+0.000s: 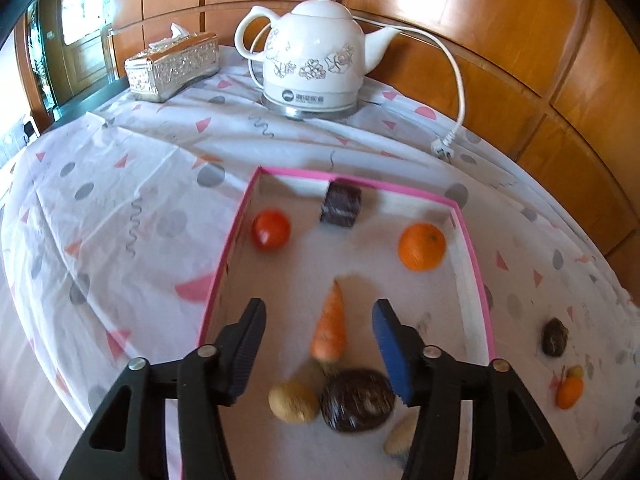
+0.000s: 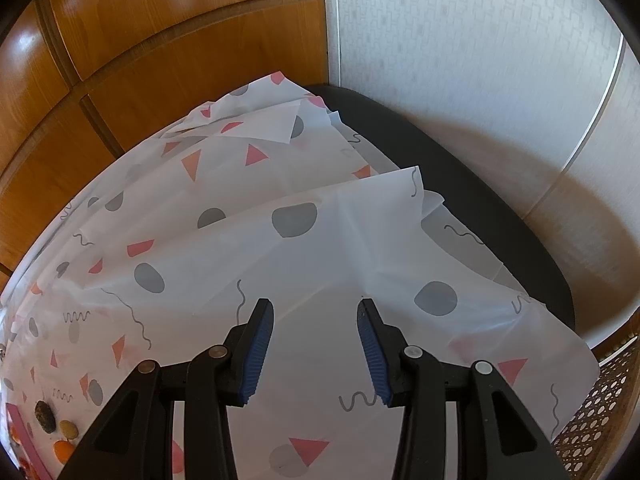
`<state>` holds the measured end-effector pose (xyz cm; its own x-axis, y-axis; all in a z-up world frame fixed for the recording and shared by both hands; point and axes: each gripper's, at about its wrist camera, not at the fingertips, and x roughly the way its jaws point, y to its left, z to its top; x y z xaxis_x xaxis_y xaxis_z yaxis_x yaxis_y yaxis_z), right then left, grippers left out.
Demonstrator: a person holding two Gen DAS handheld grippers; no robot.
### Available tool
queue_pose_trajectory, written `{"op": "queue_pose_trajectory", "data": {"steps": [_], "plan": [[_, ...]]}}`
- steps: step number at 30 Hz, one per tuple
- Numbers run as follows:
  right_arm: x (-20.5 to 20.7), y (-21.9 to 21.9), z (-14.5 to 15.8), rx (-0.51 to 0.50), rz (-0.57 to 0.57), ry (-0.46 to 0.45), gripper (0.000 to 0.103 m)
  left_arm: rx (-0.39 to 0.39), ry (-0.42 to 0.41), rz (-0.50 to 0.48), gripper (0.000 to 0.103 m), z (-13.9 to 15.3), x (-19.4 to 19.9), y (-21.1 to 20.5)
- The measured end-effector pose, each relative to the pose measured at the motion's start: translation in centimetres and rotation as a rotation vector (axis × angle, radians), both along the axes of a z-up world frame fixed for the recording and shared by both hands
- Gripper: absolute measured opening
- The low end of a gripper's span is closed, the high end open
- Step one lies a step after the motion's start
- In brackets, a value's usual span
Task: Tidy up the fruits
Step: 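Carry the tomato into the pink tray and open the left tool, then move the right tool down toward the small yellow fruit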
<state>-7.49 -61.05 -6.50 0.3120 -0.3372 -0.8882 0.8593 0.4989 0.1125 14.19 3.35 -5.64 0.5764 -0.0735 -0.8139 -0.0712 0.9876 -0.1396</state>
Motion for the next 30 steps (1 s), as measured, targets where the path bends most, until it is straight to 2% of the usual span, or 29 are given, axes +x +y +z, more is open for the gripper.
{"op": "queue_pose_trajectory", "data": {"steps": [3,9,17,30], "plan": [[0.0,0.0,0.0,-0.001,0.000,-0.002,0.044,0.013,-0.017,-0.024,0.067,0.3,-1.7,-0.7],[0.0,0.2,0.2,-0.003,0.010,-0.011,0.044,0.066,-0.057,-0.066,0.076,0.9,-4.5,-1.9],[0.9,1.3,0.6,-0.009,0.076,-0.030,0.044,0.072,-0.101,-0.080,0.089,1.7,-7.4,-2.1],[3.2,4.6,1.1,-0.003,0.273,-0.085,0.044,0.085,-0.110,-0.072,0.090,2.0,-10.1,-1.4]]}}
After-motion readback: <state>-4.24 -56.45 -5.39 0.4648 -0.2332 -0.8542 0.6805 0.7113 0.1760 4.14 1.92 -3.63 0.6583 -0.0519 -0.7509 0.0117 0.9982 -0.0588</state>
